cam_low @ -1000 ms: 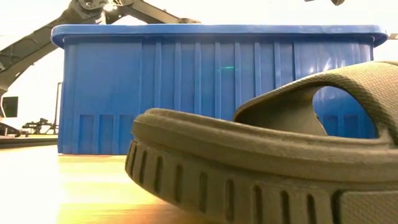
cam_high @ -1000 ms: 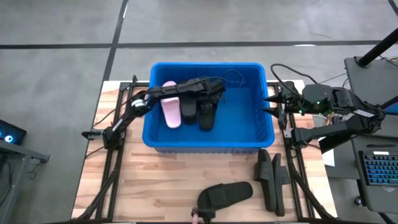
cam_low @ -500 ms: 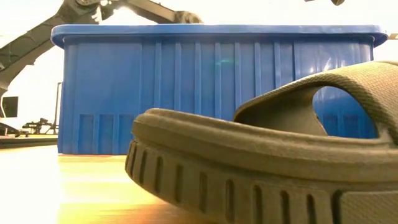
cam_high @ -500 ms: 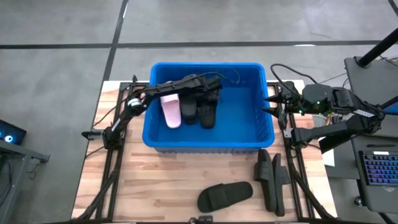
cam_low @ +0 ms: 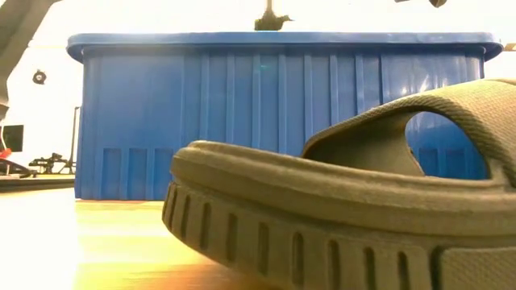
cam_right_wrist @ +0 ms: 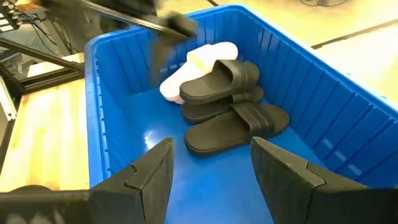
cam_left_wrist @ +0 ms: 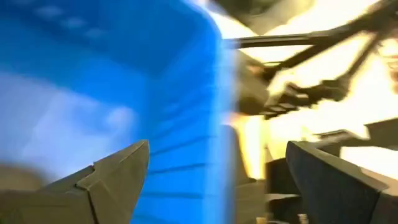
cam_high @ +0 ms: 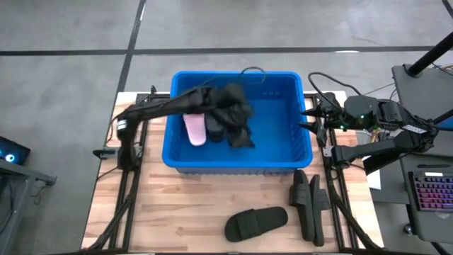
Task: Pick and place slides into bin
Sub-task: Put the black slide into the bin
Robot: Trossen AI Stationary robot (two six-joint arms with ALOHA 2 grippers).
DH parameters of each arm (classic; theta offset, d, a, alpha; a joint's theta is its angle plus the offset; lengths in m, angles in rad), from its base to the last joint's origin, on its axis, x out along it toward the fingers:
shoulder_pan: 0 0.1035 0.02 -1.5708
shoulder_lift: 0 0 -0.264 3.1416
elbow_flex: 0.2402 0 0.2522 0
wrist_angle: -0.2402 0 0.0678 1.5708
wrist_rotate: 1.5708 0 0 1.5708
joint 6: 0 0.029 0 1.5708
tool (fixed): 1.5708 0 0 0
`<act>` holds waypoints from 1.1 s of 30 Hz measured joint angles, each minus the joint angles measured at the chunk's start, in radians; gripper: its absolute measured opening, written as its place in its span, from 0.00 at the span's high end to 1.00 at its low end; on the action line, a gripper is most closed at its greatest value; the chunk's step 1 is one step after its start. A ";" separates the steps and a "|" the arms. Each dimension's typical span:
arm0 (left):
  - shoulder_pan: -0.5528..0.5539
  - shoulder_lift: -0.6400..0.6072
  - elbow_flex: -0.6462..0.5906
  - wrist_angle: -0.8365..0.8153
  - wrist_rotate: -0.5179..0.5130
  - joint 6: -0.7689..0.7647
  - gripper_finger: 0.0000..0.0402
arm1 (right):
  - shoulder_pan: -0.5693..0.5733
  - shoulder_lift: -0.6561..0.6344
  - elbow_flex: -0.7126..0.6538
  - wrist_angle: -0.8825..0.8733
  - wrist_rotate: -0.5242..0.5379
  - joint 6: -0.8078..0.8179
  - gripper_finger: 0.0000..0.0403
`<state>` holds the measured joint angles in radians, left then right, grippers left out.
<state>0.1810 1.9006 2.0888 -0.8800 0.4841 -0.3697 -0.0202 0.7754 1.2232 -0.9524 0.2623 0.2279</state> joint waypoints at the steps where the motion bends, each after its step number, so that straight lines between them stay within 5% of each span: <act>1: -0.034 -0.021 0.000 0.008 -0.017 -0.018 0.09 | 0.000 0.000 0.000 0.000 0.000 0.000 0.50; 12: -0.388 -0.061 -0.017 0.023 -0.306 -0.370 0.09 | 0.000 0.007 0.000 0.001 0.000 0.000 0.50; 21: -0.548 0.001 -0.039 0.126 -0.695 -0.814 0.09 | 0.000 0.006 0.000 -0.002 -0.074 -0.099 0.50; 28: -0.611 0.104 -0.038 0.194 -0.667 -1.153 0.09 | 0.000 0.012 0.000 -0.003 -0.135 -0.158 0.50; 33: -0.656 0.140 -0.039 0.194 -0.709 -1.178 0.09 | 0.002 0.014 0.000 0.001 -0.408 -0.185 0.50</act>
<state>-0.4750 2.0407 2.0502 -0.6861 -0.2245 -1.5476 -0.0184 0.7896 1.2232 -0.9516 -0.1460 0.0433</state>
